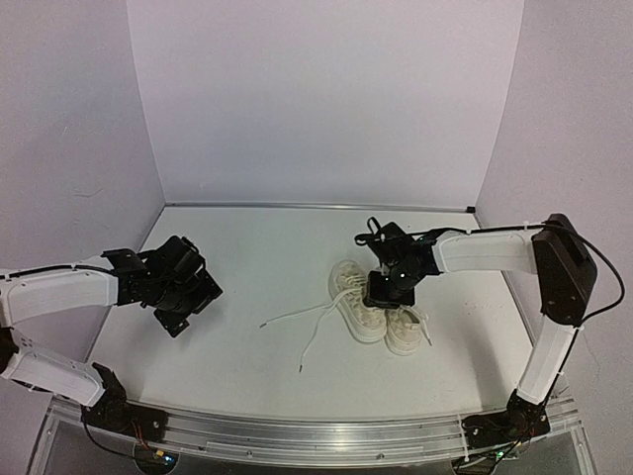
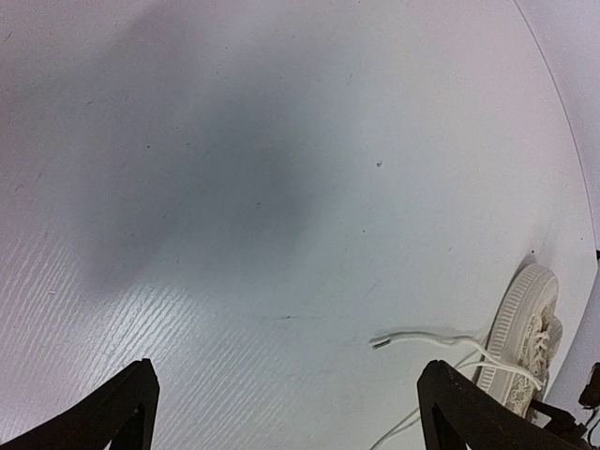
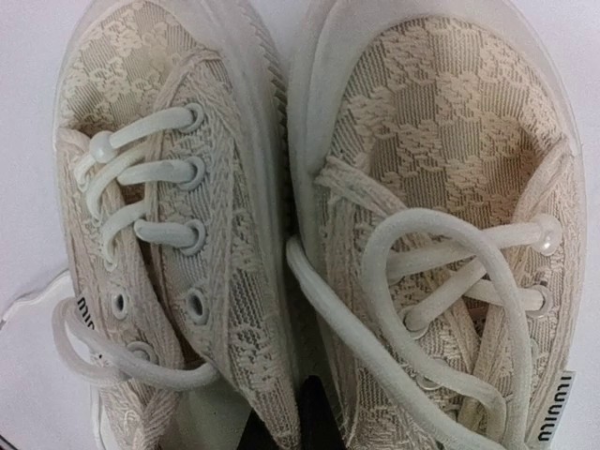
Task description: Tie the shoes
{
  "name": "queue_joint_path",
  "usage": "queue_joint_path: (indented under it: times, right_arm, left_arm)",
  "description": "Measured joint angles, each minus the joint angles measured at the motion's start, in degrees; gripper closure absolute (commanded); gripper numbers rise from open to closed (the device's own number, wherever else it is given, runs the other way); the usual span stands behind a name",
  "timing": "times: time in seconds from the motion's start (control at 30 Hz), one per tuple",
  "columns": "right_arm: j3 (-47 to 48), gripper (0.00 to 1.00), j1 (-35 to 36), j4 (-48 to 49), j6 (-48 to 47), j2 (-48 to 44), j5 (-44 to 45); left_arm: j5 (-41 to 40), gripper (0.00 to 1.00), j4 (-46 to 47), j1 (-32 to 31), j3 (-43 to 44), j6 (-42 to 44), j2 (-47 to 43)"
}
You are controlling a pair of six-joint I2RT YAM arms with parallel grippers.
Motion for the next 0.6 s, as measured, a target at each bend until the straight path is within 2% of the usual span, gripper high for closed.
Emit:
queue_joint_path:
  times: [0.17,0.33,0.6]
  right_arm:
    - [-1.61,1.00,-1.90,-0.91,0.67,-1.78,1.27]
    - [1.24,1.00,2.71,-1.34,1.16,-0.41,0.59]
    - [11.91,1.00,10.35,-0.19,5.04,8.68,-3.82]
  left_arm:
    - [1.49,0.01,1.80,0.16,1.50,3.20,2.70]
    - [4.77,0.01,2.57,0.42,5.43,9.44,7.89]
    - [11.21,0.02,3.04,0.59,10.78,21.69,15.66]
